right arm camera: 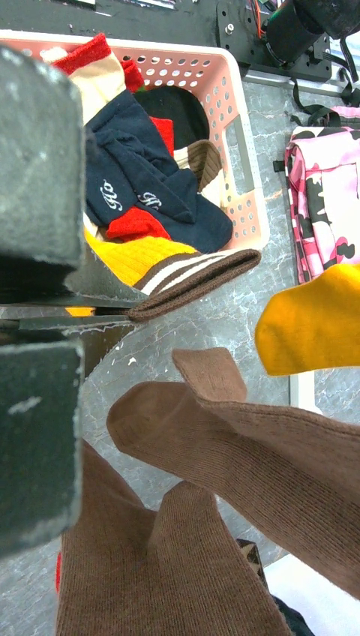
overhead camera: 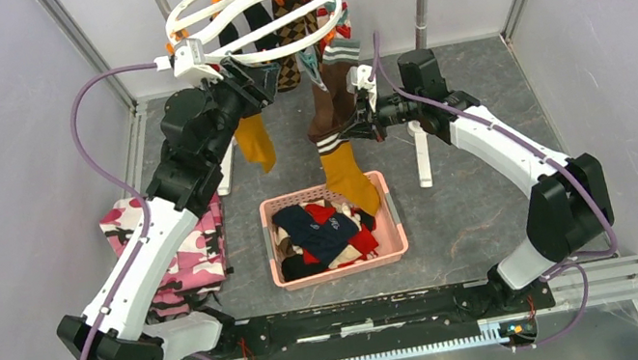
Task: Clip the socks to the hanger
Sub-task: Open the clamp at the hanger.
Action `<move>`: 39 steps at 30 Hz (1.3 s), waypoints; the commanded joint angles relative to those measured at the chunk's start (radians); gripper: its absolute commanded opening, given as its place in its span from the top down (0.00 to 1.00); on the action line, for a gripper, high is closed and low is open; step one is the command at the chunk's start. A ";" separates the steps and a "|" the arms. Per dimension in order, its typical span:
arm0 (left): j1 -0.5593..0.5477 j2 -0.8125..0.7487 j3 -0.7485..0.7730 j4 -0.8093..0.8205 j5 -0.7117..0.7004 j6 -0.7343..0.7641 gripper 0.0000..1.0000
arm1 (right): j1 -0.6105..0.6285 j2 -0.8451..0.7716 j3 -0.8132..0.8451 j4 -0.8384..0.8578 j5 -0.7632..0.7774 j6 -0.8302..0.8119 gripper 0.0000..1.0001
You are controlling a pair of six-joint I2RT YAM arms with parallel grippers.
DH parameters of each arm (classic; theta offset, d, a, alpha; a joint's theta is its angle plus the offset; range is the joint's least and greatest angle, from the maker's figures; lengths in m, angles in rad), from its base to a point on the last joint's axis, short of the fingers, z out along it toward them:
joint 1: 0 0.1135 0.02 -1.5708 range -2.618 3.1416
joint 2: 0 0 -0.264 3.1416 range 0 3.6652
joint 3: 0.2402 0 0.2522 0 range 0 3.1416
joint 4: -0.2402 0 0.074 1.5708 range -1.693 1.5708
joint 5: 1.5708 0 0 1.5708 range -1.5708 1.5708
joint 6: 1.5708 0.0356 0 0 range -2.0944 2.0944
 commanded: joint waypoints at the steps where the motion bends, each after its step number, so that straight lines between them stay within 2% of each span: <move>1: -0.007 0.005 0.027 0.107 -0.028 0.060 0.40 | 0.002 -0.024 0.034 0.009 0.006 -0.006 1.00; 14: -0.018 0.022 0.026 0.145 -0.042 0.089 0.44 | 0.001 -0.027 0.036 0.000 0.006 -0.012 1.00; 19: -0.018 0.025 0.031 0.147 -0.043 0.096 0.55 | 0.001 -0.028 0.036 -0.005 0.006 -0.017 1.00; 25: -0.023 0.024 0.034 0.147 -0.039 0.103 0.74 | 0.003 -0.032 0.033 -0.019 0.010 -0.031 1.00; 29: -0.026 0.024 0.033 0.148 -0.038 0.108 0.83 | 0.002 -0.045 0.035 -0.034 0.014 -0.047 1.00; 32: -0.026 0.021 0.028 0.150 -0.038 0.111 0.86 | 0.003 -0.057 0.040 -0.050 0.012 -0.058 1.00; 36: -0.026 0.009 0.011 0.157 -0.050 0.110 0.83 | 0.003 -0.064 0.040 -0.064 0.010 -0.067 1.00; 39: -0.026 -0.009 -0.005 0.151 -0.078 0.103 0.64 | 0.002 -0.064 0.036 -0.064 0.007 -0.067 1.00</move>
